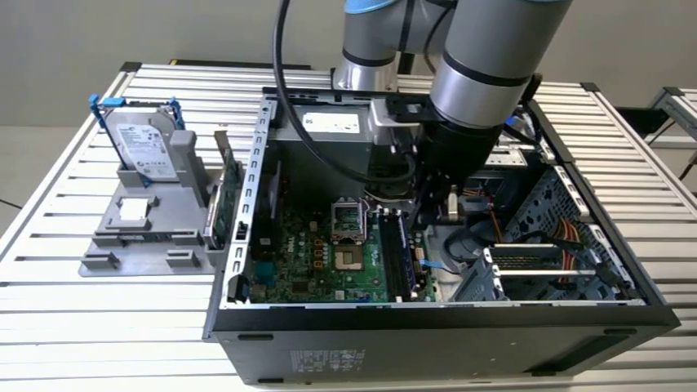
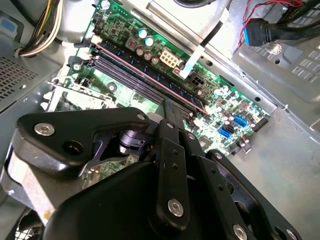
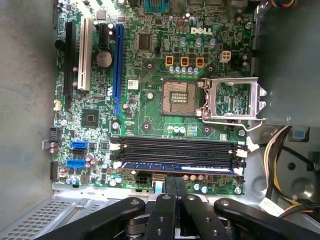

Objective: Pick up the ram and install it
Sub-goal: 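Press down the ram until it locks into place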

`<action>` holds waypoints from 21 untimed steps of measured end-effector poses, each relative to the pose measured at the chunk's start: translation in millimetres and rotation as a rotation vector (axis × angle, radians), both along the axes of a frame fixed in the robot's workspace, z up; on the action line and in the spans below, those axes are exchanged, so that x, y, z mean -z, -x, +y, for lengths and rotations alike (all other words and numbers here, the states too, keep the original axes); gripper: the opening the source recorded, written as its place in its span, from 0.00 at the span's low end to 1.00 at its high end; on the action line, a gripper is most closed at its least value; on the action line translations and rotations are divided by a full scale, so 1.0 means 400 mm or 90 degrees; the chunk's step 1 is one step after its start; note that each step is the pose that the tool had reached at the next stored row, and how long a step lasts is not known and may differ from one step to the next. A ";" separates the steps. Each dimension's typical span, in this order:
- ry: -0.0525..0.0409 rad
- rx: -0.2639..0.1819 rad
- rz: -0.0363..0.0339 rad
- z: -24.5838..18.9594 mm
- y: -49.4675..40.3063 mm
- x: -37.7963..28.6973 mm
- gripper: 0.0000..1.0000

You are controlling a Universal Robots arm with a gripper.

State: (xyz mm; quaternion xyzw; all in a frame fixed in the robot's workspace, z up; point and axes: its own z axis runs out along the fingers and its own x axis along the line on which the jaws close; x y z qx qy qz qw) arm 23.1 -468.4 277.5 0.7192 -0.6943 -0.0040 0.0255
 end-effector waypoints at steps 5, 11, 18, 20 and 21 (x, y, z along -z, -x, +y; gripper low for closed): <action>0.0000 0.000 0.0000 0.000 0.000 -0.020 0.00; 0.0000 0.000 0.0000 0.000 0.000 -0.041 0.00; -0.0002 0.000 -0.0001 0.000 0.000 -0.050 0.00; 0.0000 0.000 0.0000 0.000 0.000 -0.051 0.00; 0.0000 0.000 0.0000 0.000 0.000 -0.051 0.00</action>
